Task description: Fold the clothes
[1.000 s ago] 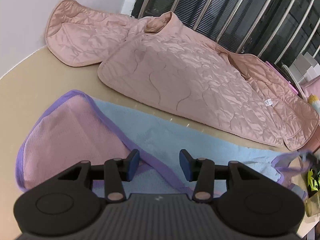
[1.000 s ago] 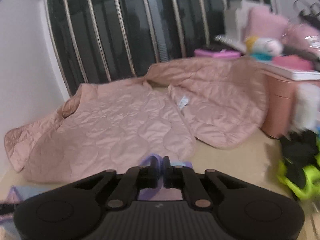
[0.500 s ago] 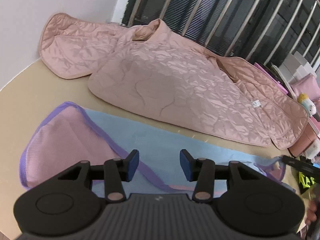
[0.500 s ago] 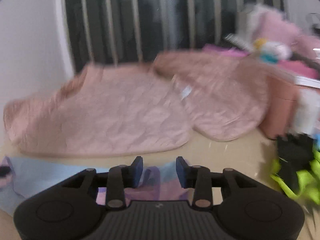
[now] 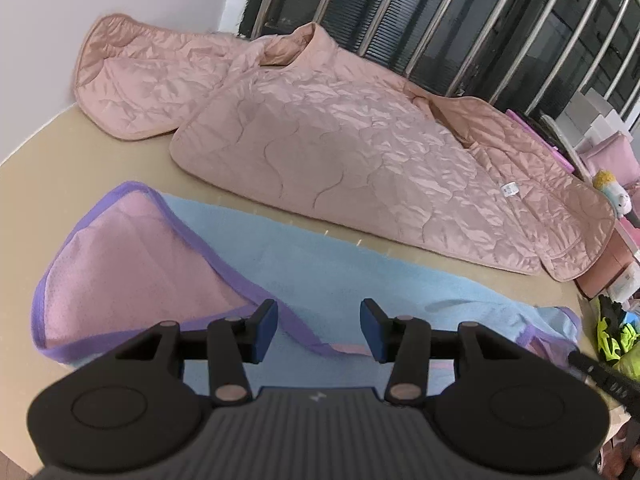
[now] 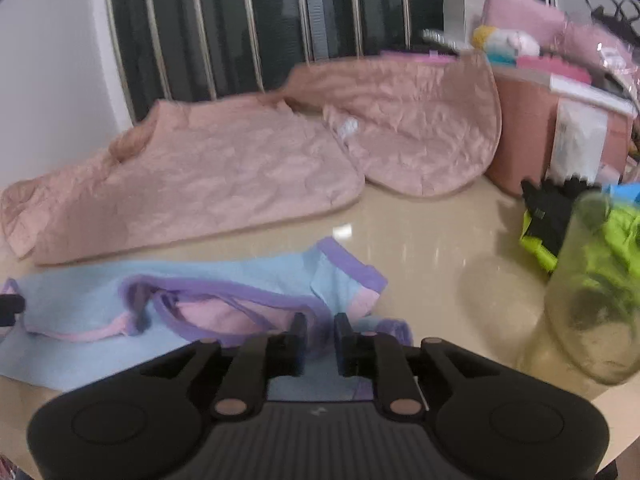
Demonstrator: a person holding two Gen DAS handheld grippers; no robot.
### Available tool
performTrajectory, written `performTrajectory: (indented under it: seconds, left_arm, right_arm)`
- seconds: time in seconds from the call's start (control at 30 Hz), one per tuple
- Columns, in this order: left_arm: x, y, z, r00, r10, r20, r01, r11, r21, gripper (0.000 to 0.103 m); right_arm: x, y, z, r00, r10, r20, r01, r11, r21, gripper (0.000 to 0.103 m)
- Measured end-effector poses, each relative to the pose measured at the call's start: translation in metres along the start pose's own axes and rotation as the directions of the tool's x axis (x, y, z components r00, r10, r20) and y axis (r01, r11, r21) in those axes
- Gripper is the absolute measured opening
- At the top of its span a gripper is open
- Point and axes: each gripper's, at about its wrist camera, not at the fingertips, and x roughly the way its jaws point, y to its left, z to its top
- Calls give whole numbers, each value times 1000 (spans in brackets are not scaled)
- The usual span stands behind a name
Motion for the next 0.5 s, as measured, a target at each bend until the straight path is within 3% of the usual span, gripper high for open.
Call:
performTrajectory:
  seconds: [0.03, 0.13, 0.27, 0.3, 0.33, 0.5]
  left_arm:
    - [0, -1, 0, 1000, 1, 0, -1, 1000, 3, 46]
    - [1, -5, -1, 1000, 4, 1, -4, 1000, 12, 46]
    - [1, -3, -4, 1000, 18, -6, -18, 1000, 11, 46]
    - [1, -1, -5, 1000, 23, -7, -23, 1000, 7, 46]
    - [0, 2, -5, 1000, 31, -7, -31, 1000, 3, 46]
    - [-2, 17, -4, 998, 60, -10, -60, 998, -32, 46]
  right_arm:
    - [-4, 0, 5, 1000, 7, 28, -7, 1000, -4, 30]
    - [0, 0, 17, 997, -8, 71, 10, 1000, -16, 31]
    - [39, -10, 28, 999, -29, -15, 29, 999, 41, 30]
    - [50, -13, 30, 999, -20, -45, 23, 998, 63, 25]
    - [57, -16, 32, 998, 3, -65, 2, 997, 78, 3]
    - [53, -35, 32, 992, 122, -17, -113, 954, 278, 2]
